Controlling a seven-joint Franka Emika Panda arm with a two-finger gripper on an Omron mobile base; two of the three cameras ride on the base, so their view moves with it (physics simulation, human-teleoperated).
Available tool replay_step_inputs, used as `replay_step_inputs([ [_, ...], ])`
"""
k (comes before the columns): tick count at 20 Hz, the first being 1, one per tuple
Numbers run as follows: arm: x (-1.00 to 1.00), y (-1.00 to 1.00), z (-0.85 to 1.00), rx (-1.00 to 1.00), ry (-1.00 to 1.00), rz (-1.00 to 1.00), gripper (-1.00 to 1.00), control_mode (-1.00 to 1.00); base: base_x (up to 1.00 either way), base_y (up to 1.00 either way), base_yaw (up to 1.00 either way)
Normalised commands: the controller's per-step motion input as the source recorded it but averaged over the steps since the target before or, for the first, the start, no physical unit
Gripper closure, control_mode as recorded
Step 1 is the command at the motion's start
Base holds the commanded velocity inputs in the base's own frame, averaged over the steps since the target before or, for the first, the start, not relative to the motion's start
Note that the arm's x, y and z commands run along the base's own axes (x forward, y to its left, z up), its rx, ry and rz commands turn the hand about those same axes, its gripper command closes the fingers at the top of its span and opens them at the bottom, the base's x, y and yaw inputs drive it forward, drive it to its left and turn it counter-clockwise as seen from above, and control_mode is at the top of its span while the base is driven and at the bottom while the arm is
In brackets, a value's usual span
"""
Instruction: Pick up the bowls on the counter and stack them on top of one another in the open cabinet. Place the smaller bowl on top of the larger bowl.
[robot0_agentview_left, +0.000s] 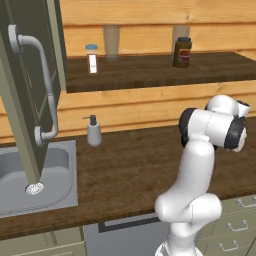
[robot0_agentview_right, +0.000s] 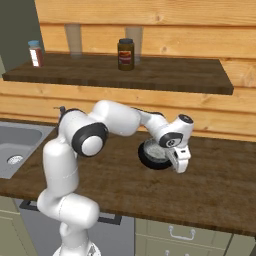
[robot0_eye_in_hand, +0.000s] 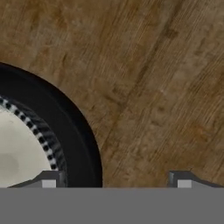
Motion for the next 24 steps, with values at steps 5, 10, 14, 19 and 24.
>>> replay_step_inputs([
  [5,0.14,0.04,-0.17,0.00,0.00,0.11,-1.00,-1.00,0.00,0.00,0.00],
  [10,-0.02,0.00,0.38,0.04,-0.07,0.04,-1.00,-1.00,0.00,0.00,0.00],
  [14,0.00,0.02,0.21,0.01,-0.01,0.02,-1.00,-1.00,0.00,0.00,0.00],
  [19,0.14,0.27,-0.13,0.00,0.00,0.06,-1.00,-1.00,0.00,0.00,0.00],
  [24,0.11,0.23,-0.32,-0.01,0.01,0.07,-1.00,-1.00,0.00,0.00,0.00],
])
